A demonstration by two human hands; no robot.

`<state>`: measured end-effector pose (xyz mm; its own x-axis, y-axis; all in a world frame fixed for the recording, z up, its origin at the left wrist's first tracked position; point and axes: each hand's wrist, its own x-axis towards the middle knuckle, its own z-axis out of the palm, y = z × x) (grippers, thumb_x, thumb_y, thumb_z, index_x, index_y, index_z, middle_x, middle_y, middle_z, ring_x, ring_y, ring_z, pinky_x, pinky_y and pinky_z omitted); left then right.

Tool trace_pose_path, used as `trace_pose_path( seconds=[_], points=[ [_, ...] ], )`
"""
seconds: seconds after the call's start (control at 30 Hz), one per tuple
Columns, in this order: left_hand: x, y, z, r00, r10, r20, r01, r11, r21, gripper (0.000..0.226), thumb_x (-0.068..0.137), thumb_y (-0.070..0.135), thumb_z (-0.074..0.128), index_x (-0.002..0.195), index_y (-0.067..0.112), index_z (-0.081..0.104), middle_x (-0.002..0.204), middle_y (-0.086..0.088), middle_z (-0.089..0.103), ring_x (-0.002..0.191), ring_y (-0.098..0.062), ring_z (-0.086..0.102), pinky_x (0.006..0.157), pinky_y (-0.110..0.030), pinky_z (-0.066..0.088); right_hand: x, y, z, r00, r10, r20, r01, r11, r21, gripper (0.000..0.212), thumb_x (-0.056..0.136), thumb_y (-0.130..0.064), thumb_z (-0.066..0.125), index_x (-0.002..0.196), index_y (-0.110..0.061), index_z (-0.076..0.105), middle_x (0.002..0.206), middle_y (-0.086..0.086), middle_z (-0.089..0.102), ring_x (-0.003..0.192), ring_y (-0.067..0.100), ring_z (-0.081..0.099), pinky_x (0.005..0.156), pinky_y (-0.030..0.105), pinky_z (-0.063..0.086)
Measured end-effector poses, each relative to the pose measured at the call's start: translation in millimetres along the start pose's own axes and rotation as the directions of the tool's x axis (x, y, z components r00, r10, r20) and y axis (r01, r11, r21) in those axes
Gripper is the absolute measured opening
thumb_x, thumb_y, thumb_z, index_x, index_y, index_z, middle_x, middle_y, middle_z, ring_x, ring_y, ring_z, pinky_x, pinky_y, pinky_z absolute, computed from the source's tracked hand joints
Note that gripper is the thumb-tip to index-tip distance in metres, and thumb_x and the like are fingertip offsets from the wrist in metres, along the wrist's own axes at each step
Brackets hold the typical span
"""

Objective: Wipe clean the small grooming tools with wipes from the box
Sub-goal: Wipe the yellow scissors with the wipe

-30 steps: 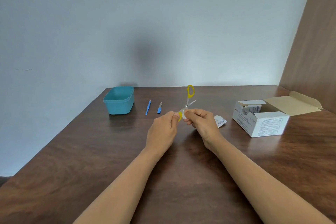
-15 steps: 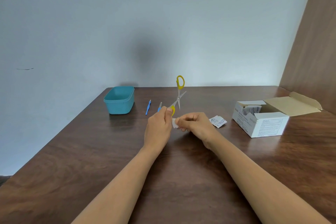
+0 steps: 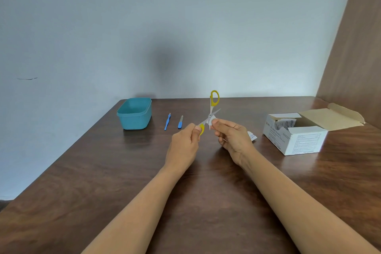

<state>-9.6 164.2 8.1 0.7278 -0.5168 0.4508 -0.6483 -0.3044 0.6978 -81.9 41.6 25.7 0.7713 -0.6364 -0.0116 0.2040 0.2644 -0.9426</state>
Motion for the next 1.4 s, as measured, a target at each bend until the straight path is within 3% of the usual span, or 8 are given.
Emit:
trace_pose_path(
  seconds=[0.4, 0.5, 0.63, 0.77, 0.93, 1.03, 1.27, 1.4],
  points=[
    [-0.7, 2.3, -1.0, 0.984, 0.088, 0.153, -0.106, 0.988, 0.113, 0.041, 0.102, 0.036, 0.032, 0.079, 0.007, 0.05, 0.066, -0.001, 0.05, 0.069, -0.024, 0.051, 0.065, -0.042, 0.042, 7.8, 3.4, -2.0, 0.981, -0.073, -0.178, 0.087, 0.993, 0.075, 0.01, 0.085, -0.017, 0.069, 0.076, -0.012, 0.069, 0.064, -0.002, 0.064, 0.053, 0.004, 0.042, 0.049, 0.015, 0.033],
    [-1.0, 2.7, 0.5, 0.983, 0.092, 0.158, -0.111, 0.987, 0.116, 0.04, 0.102, 0.037, 0.033, 0.08, 0.009, 0.051, 0.065, 0.002, 0.049, 0.066, -0.02, 0.05, 0.062, -0.04, 0.042, 10.6, 1.2, -4.2, 0.971, -0.085, -0.222, 0.112, 0.987, 0.113, 0.011, 0.086, -0.015, 0.067, 0.076, -0.011, 0.068, 0.056, -0.008, 0.064, 0.054, 0.004, 0.043, 0.045, 0.013, 0.032],
    [0.3, 2.7, 1.8, 0.999, 0.011, 0.037, -0.007, 0.996, -0.088, 0.031, 0.1, 0.03, 0.044, 0.079, 0.014, 0.062, 0.062, 0.007, 0.057, 0.056, -0.005, 0.048, 0.06, -0.02, 0.039, 10.6, -3.5, -6.5, 0.977, -0.106, -0.186, 0.122, 0.99, 0.077, 0.011, 0.085, -0.016, 0.068, 0.075, -0.012, 0.068, 0.061, -0.006, 0.066, 0.051, 0.001, 0.045, 0.049, 0.014, 0.031],
    [2.7, 4.1, -0.7, 0.99, -0.137, -0.025, 0.123, 0.945, -0.304, 0.025, 0.098, 0.024, 0.048, 0.087, 0.014, 0.068, 0.067, 0.007, 0.065, 0.057, -0.007, 0.051, 0.066, -0.029, 0.049, 9.9, -1.6, -5.0, 0.982, -0.071, -0.175, 0.084, 0.994, 0.068, 0.006, 0.083, -0.016, 0.071, 0.078, -0.013, 0.069, 0.068, -0.003, 0.067, 0.053, 0.001, 0.043, 0.052, 0.018, 0.028],
    [4.7, 0.0, -3.2, 0.99, -0.129, -0.049, 0.114, 0.965, -0.235, 0.024, 0.099, 0.024, 0.047, 0.09, 0.014, 0.067, 0.067, 0.009, 0.064, 0.063, -0.01, 0.051, 0.072, -0.034, 0.048, 13.3, -4.0, -10.8, 0.972, -0.047, -0.232, 0.101, 0.968, 0.229, 0.002, 0.084, -0.015, 0.069, 0.084, -0.014, 0.068, 0.071, -0.005, 0.068, 0.052, 0.001, 0.045, 0.047, 0.014, 0.03],
    [5.9, -3.0, -4.4, 0.99, -0.128, -0.057, 0.113, 0.969, -0.22, 0.024, 0.099, 0.026, 0.048, 0.09, 0.014, 0.067, 0.068, 0.008, 0.064, 0.064, -0.011, 0.05, 0.07, -0.034, 0.047, 16.0, -4.0, -17.5, 0.974, -0.032, -0.226, 0.074, 0.98, 0.182, 0.002, 0.085, -0.015, 0.069, 0.083, -0.016, 0.068, 0.076, -0.004, 0.069, 0.053, 0.001, 0.044, 0.047, 0.014, 0.029],
    [6.8, -4.5, -4.6, 0.994, -0.101, -0.033, 0.096, 0.986, -0.134, 0.023, 0.1, 0.027, 0.045, 0.089, 0.018, 0.063, 0.073, 0.006, 0.065, 0.057, -0.006, 0.045, 0.055, -0.013, 0.036, 17.6, -4.6, -19.8, 0.994, -0.014, -0.11, 0.03, 0.989, 0.148, 0.002, 0.085, -0.014, 0.068, 0.084, -0.015, 0.07, 0.081, -0.001, 0.071, 0.055, 0.003, 0.046, 0.045, 0.012, 0.033],
    [7.5, -3.6, -4.8, 0.995, -0.088, -0.035, 0.085, 0.993, -0.086, 0.025, 0.1, 0.025, 0.044, 0.088, 0.015, 0.063, 0.077, 0.0, 0.068, 0.054, -0.006, 0.043, 0.05, -0.01, 0.034, 18.7, -5.2, -22.3, 0.994, -0.022, -0.107, 0.036, 0.99, 0.138, 0.002, 0.084, -0.015, 0.069, 0.086, -0.016, 0.07, 0.078, -0.003, 0.071, 0.057, 0.003, 0.045, 0.045, 0.012, 0.033]
  ],
)
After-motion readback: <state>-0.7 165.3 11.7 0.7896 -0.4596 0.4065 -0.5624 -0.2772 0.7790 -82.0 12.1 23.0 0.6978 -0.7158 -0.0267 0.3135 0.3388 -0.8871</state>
